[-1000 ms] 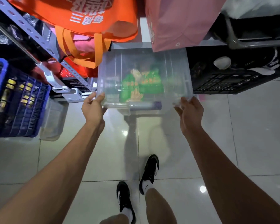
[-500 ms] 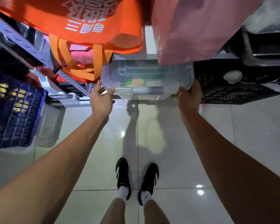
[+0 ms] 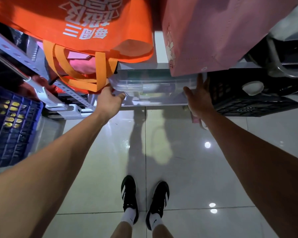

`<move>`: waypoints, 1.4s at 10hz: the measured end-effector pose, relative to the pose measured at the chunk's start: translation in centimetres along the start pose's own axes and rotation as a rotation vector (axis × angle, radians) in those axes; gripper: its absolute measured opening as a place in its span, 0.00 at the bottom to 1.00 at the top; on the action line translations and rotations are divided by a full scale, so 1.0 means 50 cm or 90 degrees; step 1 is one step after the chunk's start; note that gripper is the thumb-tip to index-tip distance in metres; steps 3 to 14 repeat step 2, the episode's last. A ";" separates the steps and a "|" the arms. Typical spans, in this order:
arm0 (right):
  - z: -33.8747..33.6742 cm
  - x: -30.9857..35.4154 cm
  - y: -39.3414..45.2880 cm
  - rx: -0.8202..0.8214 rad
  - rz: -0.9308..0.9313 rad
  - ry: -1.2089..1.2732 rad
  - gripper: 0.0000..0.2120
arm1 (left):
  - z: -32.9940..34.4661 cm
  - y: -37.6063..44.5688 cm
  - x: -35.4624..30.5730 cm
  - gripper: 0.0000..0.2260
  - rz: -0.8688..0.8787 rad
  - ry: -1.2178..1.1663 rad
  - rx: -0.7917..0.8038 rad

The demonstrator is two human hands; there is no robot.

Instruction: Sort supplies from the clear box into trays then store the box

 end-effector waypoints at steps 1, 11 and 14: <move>-0.008 -0.001 -0.011 -0.003 -0.008 -0.046 0.36 | -0.015 -0.014 -0.004 0.20 -0.004 0.074 0.004; -0.008 -0.014 -0.044 0.008 -0.019 -0.108 0.32 | -0.022 -0.052 -0.005 0.20 0.014 0.169 -0.002; -0.008 -0.014 -0.044 0.008 -0.019 -0.108 0.32 | -0.022 -0.052 -0.005 0.20 0.014 0.169 -0.002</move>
Point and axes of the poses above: each hand's wrist, its own y-axis towards the middle knuckle, its own z-axis out of the palm, x = y × z, the point moved 5 cm from there along y, towards the middle knuckle
